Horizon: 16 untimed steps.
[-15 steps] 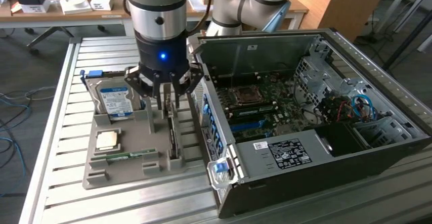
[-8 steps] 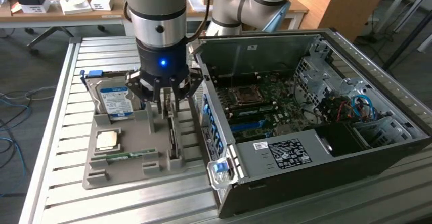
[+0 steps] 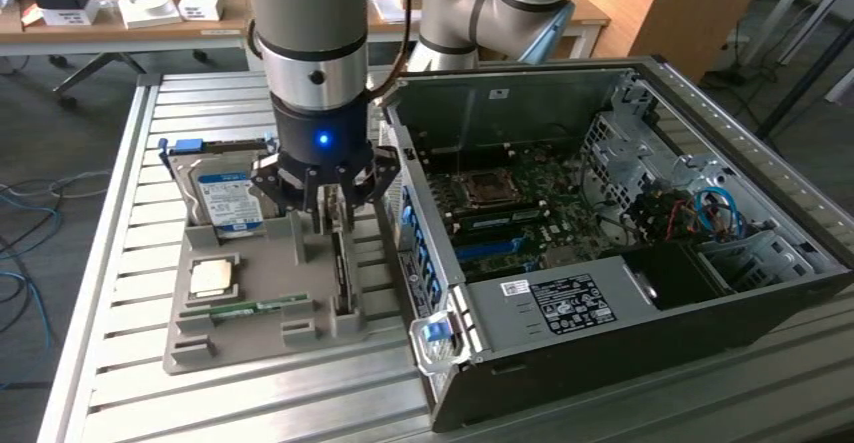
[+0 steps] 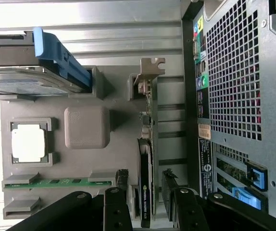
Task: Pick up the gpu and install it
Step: 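Pick up the gpu and move the gpu toward the slot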
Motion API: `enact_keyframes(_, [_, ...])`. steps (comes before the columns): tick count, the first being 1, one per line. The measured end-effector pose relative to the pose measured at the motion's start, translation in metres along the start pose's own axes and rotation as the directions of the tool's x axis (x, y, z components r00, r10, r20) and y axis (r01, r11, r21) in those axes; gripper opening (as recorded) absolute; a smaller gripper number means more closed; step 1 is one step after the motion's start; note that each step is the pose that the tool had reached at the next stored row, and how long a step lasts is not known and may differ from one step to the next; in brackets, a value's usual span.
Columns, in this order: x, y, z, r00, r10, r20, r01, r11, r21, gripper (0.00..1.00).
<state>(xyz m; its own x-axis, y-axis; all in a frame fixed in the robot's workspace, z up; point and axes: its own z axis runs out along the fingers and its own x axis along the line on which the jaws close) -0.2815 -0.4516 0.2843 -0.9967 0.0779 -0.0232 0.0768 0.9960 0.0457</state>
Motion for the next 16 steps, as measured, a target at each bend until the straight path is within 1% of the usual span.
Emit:
enact_keyframes(3, [0.0001,-0.0002,0.0053,1.0000,0.000,0.0001,0.000,1.0000,-0.0001,0.42])
enact_keyframes(16, [-0.0016,-0.0003,0.0066,1.0000,0.000,0.0001,0.000,1.0000,-0.0001,0.42])
